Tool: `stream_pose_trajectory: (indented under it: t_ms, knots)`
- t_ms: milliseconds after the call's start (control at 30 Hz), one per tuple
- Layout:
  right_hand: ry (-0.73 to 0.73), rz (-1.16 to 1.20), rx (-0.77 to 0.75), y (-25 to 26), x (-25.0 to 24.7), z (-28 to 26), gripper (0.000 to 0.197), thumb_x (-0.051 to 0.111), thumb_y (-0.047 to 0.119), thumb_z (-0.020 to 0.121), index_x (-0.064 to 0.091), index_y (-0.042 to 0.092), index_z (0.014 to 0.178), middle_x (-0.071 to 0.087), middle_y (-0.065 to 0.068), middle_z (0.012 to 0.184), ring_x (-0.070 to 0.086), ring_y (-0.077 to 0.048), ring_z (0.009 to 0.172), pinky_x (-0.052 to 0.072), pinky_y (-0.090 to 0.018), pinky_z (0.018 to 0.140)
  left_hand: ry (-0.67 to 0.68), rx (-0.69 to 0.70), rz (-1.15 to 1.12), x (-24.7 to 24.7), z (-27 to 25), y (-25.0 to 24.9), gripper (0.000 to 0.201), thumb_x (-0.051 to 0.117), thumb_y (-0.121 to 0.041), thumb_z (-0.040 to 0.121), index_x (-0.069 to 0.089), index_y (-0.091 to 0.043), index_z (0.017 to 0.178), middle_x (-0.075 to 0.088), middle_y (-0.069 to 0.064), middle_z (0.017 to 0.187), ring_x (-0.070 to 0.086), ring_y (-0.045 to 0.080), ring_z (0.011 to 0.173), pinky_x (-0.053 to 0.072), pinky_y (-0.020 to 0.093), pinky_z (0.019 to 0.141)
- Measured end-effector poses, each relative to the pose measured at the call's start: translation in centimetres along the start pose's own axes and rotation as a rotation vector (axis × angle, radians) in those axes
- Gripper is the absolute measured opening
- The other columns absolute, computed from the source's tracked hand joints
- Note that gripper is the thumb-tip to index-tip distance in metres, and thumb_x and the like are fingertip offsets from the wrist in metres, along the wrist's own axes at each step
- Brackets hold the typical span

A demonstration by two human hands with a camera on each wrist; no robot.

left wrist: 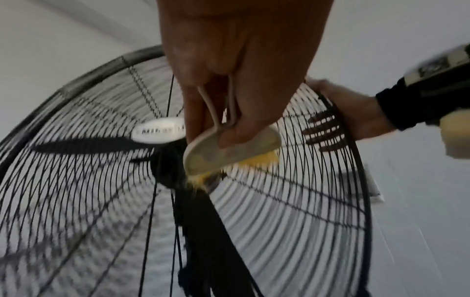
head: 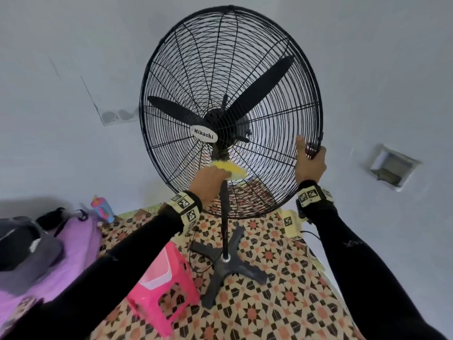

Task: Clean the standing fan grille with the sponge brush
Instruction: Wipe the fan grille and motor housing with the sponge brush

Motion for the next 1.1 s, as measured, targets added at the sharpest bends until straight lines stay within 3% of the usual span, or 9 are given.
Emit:
stream_pose_trajectory:
  t_ms: [133, 333, 433, 533, 733, 833, 933, 1000, 1100]
  knots:
    - [-0.028, -0.016, -0.031, 0.2, 0.2, -0.2, 0.074, 0.061, 0.082, 0.078, 0.055, 0.015, 0.11, 0.07, -0.001, 0.093, 0.067, -0.024, 0.086, 0.056, -0.035, 0.084, -0.228, 0.032, -0.027, -3.1, 1.6, -0.5, 0.058, 0.056, 0.008, 0.096, 0.057, -0.021, 0.146, 0.063, 0.008, 0.142, 0.067, 0.032, 0.12, 0.052, 0.047, 0.105]
    - [-0.016, -0.016, 0.003, 0.3, 0.0, -0.4, 0.071, 0.061, 0.078, 0.081, 0.055, 0.016, 0.113, 0.067, 0.0, 0.096, 0.063, -0.022, 0.09, 0.045, -0.026, 0.081, 0.029, 0.033, 0.047, 2.3, -0.4, -0.7, 0.056, 0.053, 0.0, 0.098, 0.047, -0.02, 0.149, 0.057, 0.004, 0.145, 0.058, 0.024, 0.124, 0.048, 0.036, 0.109]
    - [-0.024, -0.023, -0.018, 0.4, 0.0, -0.8, 0.069, 0.061, 0.075, 0.083, 0.054, 0.014, 0.116, 0.067, 0.0, 0.095, 0.062, -0.02, 0.089, 0.042, -0.025, 0.08, -0.048, 0.011, 0.007, -0.3, -0.3, 0.2, 0.051, 0.051, 0.001, 0.102, 0.054, -0.022, 0.147, 0.065, 0.004, 0.139, 0.065, 0.025, 0.117, 0.049, 0.04, 0.107]
    - [-0.039, -0.031, -0.031, 0.8, 0.0, -1.2, 0.069, 0.06, 0.075, 0.084, 0.054, 0.014, 0.114, 0.068, 0.0, 0.093, 0.062, -0.019, 0.084, 0.043, -0.025, 0.077, -0.235, 0.08, -0.028, -2.7, 0.9, -1.3, 0.057, 0.054, 0.005, 0.099, 0.053, -0.023, 0.149, 0.056, 0.004, 0.151, 0.056, 0.03, 0.135, 0.035, 0.046, 0.119]
    - [-0.006, -0.033, 0.002, 0.5, -0.1, -1.0, 0.068, 0.061, 0.075, 0.084, 0.054, 0.015, 0.114, 0.066, -0.001, 0.097, 0.06, -0.022, 0.092, 0.042, -0.026, 0.081, -0.026, 0.068, -0.004, 2.9, -0.8, -2.5, 0.07, 0.048, 0.007, 0.095, 0.037, -0.025, 0.156, 0.036, 0.002, 0.165, 0.036, 0.028, 0.149, 0.025, 0.048, 0.127]
    - [0.01, -0.039, 0.001, 0.5, 0.0, -1.0, 0.064, 0.061, 0.07, 0.087, 0.053, 0.014, 0.117, 0.065, 0.0, 0.1, 0.056, -0.021, 0.092, 0.038, -0.025, 0.082, -0.175, 0.086, -0.019, 1.7, -1.4, -2.0, 0.05, 0.051, 0.001, 0.099, 0.049, -0.018, 0.145, 0.051, 0.004, 0.15, 0.05, 0.022, 0.126, 0.045, 0.037, 0.11]
    - [0.015, -0.042, -0.001, 0.7, -0.1, -1.1, 0.063, 0.061, 0.069, 0.087, 0.052, 0.015, 0.118, 0.064, -0.001, 0.103, 0.056, -0.021, 0.093, 0.037, -0.024, 0.084, -0.263, -0.065, -0.207, -0.6, 0.0, -1.1, 0.031, 0.05, -0.006, 0.105, 0.048, -0.01, 0.135, 0.049, 0.014, 0.13, 0.052, 0.014, 0.084, 0.052, 0.027, 0.069]
    - [0.024, -0.047, 0.003, 0.8, 0.0, -1.1, 0.063, 0.061, 0.071, 0.087, 0.052, 0.017, 0.118, 0.065, -0.001, 0.104, 0.057, -0.021, 0.094, 0.038, -0.025, 0.085, -0.206, -0.155, -0.369, -1.5, 1.1, -0.1, 0.039, 0.049, -0.008, 0.106, 0.039, -0.01, 0.144, 0.054, 0.019, 0.128, 0.058, 0.016, 0.076, 0.052, 0.024, 0.054]
    - [0.04, -0.049, -0.008, 0.8, -0.1, -1.1, 0.062, 0.06, 0.071, 0.087, 0.052, 0.017, 0.115, 0.066, -0.001, 0.105, 0.058, -0.021, 0.094, 0.039, -0.025, 0.085, -0.264, -0.26, -0.811, -3.3, 1.6, 2.3, 0.068, 0.056, -0.001, 0.102, 0.017, -0.018, 0.156, 0.065, 0.014, 0.111, 0.074, 0.029, 0.073, 0.062, 0.031, 0.052]
Point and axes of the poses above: each hand's wrist, its own z-axis towards the middle knuckle, its own x-axis out of the palm, y = z × x, the point moved 7 cm from there along z, towards the middle knuckle
